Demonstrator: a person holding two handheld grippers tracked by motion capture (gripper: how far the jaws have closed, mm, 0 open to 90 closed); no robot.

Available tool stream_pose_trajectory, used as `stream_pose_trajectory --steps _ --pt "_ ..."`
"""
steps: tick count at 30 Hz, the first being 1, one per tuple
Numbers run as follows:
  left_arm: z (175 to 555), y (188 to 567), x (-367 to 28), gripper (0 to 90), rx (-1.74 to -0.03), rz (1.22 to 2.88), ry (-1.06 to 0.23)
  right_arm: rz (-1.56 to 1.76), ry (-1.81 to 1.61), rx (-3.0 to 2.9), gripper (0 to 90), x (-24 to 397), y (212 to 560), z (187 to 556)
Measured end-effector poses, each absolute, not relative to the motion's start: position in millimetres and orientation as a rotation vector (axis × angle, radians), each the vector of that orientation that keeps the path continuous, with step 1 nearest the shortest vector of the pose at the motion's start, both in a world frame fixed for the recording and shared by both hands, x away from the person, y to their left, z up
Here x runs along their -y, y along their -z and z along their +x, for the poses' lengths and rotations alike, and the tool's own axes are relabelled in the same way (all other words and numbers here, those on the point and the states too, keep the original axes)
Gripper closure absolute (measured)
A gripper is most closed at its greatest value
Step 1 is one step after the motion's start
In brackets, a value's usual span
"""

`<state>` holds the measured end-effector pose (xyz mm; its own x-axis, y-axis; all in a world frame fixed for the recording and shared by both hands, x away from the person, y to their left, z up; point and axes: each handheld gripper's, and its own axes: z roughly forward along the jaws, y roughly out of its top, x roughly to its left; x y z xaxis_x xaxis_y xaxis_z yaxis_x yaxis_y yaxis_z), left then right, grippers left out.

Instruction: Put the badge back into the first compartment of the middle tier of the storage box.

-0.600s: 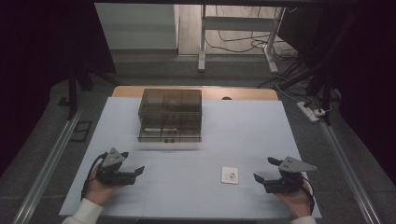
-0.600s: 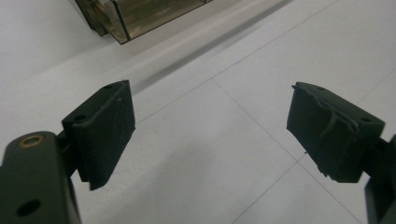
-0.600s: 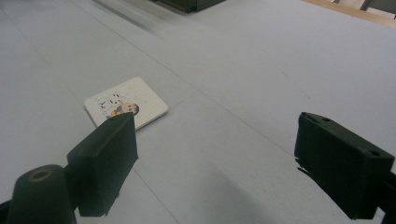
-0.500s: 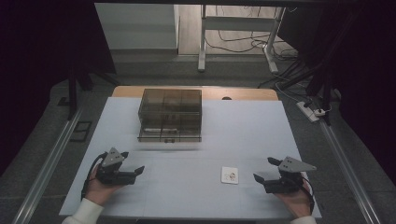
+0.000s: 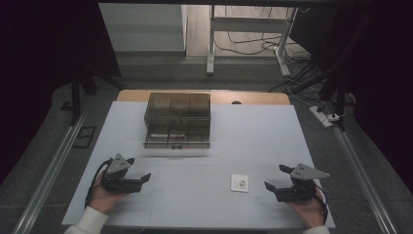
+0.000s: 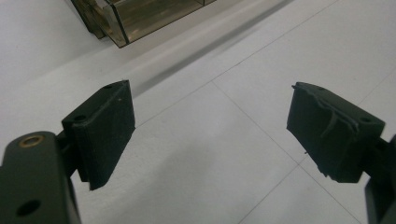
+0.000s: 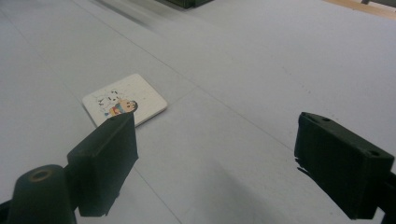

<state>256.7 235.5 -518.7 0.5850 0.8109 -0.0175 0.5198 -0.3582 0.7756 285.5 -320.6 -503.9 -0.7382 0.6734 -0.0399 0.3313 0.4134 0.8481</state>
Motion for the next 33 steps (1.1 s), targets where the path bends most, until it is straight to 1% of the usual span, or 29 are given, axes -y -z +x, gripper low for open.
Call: stream_pose_trajectory --steps 33 --pt "266.4 503.0 -212.7 15.8 -0.958 2.086 -0.477 0.875 -1.236 -2.310 14.5 318.7 506.4 289.3"
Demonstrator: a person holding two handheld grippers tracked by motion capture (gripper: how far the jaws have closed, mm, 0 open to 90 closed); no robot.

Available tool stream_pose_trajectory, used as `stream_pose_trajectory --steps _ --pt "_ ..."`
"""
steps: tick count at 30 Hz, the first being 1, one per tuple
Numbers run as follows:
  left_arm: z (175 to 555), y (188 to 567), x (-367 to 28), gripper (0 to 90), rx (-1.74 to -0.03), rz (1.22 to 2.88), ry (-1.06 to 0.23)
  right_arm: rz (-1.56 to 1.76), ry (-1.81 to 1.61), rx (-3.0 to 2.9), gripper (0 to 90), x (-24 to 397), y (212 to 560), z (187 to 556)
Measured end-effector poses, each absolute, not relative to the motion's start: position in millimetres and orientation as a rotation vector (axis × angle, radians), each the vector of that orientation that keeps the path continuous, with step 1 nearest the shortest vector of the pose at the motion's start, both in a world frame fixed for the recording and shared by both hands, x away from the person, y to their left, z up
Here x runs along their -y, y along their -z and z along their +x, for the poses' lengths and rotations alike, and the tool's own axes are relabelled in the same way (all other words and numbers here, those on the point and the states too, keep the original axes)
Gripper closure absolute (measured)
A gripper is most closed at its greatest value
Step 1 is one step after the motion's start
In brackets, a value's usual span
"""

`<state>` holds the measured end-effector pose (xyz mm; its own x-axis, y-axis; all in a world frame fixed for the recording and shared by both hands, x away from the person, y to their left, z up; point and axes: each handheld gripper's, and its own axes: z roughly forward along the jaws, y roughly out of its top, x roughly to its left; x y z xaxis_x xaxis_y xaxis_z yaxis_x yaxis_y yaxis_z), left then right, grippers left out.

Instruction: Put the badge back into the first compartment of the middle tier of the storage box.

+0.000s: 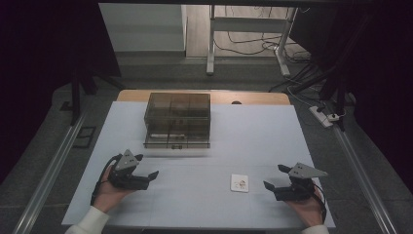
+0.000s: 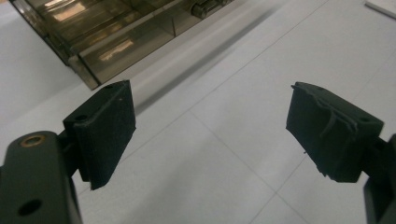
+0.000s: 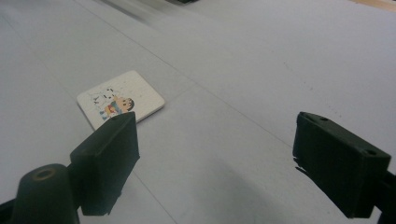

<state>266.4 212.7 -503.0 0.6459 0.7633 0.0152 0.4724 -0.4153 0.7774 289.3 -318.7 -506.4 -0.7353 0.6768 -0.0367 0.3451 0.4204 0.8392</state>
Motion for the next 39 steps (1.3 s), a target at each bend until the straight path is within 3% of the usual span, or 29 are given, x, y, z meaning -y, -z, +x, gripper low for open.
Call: stream_pose_trajectory --steps 39 --pt "292.0 491.9 -152.0 16.9 -0.801 2.166 -0.376 0.865 -1.217 -2.324 14.9 315.2 508.6 290.5"
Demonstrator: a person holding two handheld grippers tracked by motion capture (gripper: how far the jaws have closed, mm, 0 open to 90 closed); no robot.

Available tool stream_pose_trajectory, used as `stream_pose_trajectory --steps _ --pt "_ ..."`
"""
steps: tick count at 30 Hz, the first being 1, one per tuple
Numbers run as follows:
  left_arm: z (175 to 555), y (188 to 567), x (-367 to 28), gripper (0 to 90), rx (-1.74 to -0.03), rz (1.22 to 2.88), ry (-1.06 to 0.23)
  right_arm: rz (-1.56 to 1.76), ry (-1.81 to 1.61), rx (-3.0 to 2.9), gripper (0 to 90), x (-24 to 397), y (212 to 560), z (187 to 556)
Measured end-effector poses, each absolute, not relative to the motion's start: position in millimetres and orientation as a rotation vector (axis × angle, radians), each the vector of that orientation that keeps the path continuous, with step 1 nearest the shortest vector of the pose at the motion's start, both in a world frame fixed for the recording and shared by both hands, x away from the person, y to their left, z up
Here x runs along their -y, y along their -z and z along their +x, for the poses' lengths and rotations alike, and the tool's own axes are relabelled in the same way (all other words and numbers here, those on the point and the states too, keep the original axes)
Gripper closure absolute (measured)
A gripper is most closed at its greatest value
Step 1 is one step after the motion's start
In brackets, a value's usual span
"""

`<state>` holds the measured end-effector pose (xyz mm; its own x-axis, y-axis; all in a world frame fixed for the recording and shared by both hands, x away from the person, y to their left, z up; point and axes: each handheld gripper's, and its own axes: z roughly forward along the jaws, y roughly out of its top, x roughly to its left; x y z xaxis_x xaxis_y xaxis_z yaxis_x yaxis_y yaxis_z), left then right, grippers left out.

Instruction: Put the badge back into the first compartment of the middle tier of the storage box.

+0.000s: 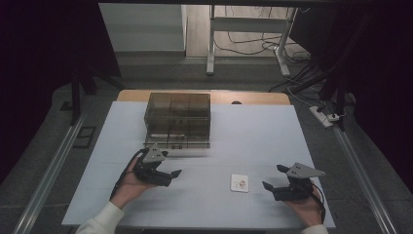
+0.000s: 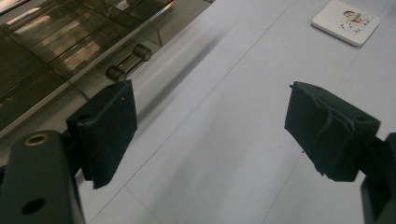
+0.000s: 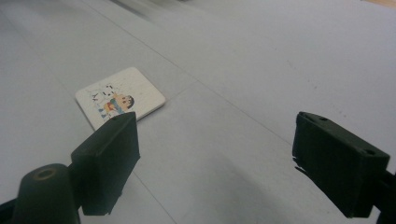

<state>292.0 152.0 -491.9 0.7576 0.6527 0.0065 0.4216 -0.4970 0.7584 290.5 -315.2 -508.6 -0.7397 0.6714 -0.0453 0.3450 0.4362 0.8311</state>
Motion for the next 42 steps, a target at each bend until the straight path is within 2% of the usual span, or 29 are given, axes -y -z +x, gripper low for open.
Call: stream_pose_trajectory --steps 42 --pt "314.6 488.9 -79.2 16.2 -0.661 2.234 -0.297 0.862 -1.191 -2.338 15.0 313.9 510.9 291.8"
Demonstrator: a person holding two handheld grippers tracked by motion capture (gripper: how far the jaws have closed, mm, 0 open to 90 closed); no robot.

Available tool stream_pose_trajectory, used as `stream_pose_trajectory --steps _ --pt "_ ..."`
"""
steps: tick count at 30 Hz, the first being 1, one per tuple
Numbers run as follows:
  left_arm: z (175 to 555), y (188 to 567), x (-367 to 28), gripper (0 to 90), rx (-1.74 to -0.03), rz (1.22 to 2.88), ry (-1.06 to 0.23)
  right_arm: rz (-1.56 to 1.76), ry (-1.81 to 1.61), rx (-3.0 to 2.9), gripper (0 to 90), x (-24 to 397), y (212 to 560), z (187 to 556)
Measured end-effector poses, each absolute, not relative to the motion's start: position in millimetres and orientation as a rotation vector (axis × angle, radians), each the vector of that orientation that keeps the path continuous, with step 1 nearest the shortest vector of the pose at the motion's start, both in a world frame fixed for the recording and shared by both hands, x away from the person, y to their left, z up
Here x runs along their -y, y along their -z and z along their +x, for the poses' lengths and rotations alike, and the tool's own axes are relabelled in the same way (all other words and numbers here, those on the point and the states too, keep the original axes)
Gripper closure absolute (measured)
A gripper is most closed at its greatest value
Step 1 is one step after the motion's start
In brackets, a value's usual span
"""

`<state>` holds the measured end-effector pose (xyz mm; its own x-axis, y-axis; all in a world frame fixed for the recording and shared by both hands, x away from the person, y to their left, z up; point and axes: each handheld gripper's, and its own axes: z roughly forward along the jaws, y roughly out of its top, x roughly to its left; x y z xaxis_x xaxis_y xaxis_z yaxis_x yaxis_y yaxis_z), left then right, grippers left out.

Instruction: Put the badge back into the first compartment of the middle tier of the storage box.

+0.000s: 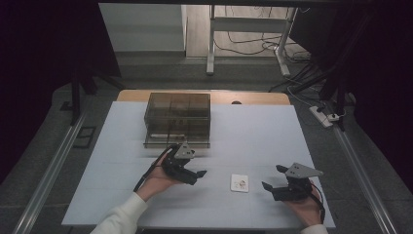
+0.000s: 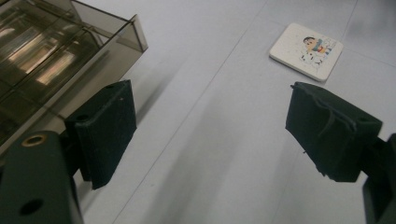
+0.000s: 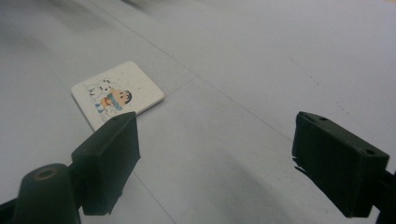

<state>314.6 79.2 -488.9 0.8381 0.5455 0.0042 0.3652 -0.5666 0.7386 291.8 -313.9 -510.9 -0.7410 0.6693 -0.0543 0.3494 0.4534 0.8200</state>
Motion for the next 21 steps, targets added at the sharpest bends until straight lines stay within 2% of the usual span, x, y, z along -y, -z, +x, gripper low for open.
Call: stream_pose_trajectory --steps 21 --pt "321.5 493.6 -44.8 16.0 -0.606 2.274 -0.257 0.858 -1.186 -2.348 15.2 313.1 511.7 292.1"
